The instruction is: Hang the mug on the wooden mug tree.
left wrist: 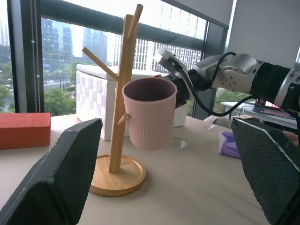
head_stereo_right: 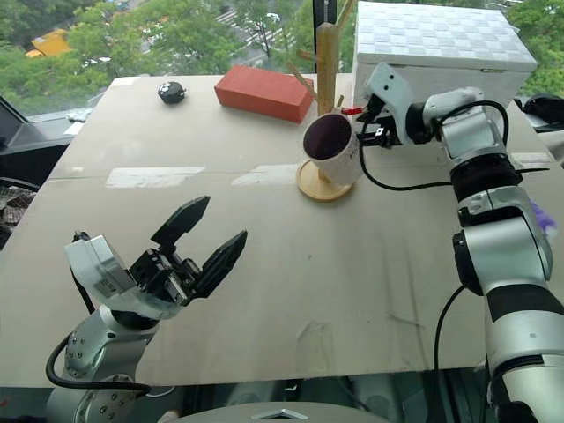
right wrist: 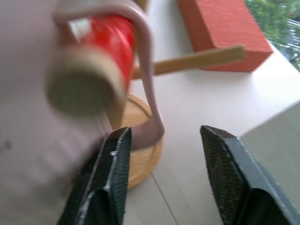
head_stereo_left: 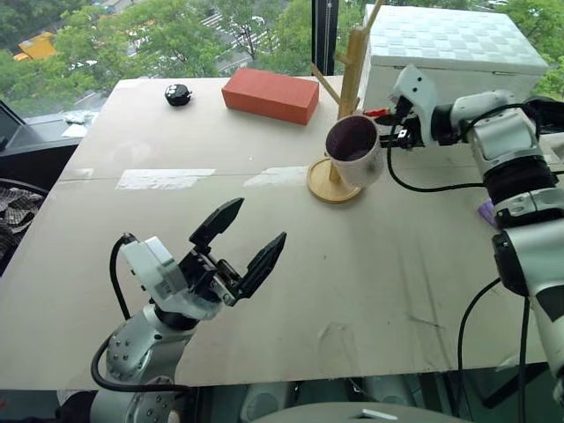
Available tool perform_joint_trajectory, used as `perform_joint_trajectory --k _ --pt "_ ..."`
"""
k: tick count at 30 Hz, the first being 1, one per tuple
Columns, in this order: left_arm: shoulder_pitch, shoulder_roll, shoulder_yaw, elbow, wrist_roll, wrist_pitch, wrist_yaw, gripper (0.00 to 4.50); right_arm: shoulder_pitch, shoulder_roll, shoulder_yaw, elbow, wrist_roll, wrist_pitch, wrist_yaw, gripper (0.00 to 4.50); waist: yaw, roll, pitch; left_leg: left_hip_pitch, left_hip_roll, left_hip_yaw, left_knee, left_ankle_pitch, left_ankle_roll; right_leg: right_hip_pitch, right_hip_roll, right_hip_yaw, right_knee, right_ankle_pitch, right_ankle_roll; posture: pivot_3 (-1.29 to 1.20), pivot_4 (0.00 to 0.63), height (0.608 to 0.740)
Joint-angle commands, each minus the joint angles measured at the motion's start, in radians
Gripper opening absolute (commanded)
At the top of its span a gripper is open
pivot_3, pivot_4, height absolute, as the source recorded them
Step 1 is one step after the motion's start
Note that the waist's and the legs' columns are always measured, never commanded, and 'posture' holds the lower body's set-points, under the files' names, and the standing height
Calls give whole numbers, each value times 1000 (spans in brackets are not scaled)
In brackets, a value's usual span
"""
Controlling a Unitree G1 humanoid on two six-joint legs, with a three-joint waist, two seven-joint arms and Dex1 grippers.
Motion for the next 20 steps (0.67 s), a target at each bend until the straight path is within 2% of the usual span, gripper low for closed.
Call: perform_joint_trajectory --k 1,4,7,13,17,20 --pt "-6 17 -5 -10 19 17 37 4500 62 -79 -114 -116 65 5 15 2813 0 0 0 0 0 0 0 0 0 0 0 0 0 0 0 0 150 740" --pt "11 48 -9 6 26 87 70 4500 291 -174 -214 -348 159 20 77 2813 0 0 0 -1 0 -2 0 -1 2 1 0 -1 0 0 0 0 150 740" --pt "38 80 -4 49 30 106 45 4500 579 -225 -327 -618 237 85 49 2813 -2 0 -1 0 0 -1 0 -2 3 1 -1 0 0 0 1 0 150 740" --pt "118 163 78 126 -17 134 -45 4500 1069 -227 -536 -1012 321 177 -63 2813 -6 3 -1 1 2 0 -1 -2 3 0 0 0 2 0 1 0 150 740" --pt "154 204 127 182 -31 137 -106 4500 1291 -193 -600 -1141 333 182 -122 2813 -3 2 -1 5 4 1 1 -2 3 3 1 0 3 -3 -2 0 150 740" --pt "146 224 130 213 -22 147 -124 4500 1345 -171 -595 -1171 336 181 -164 2813 -2 1 0 14 6 2 1 -5 -1 12 0 -1 3 -5 2 0 150 740"
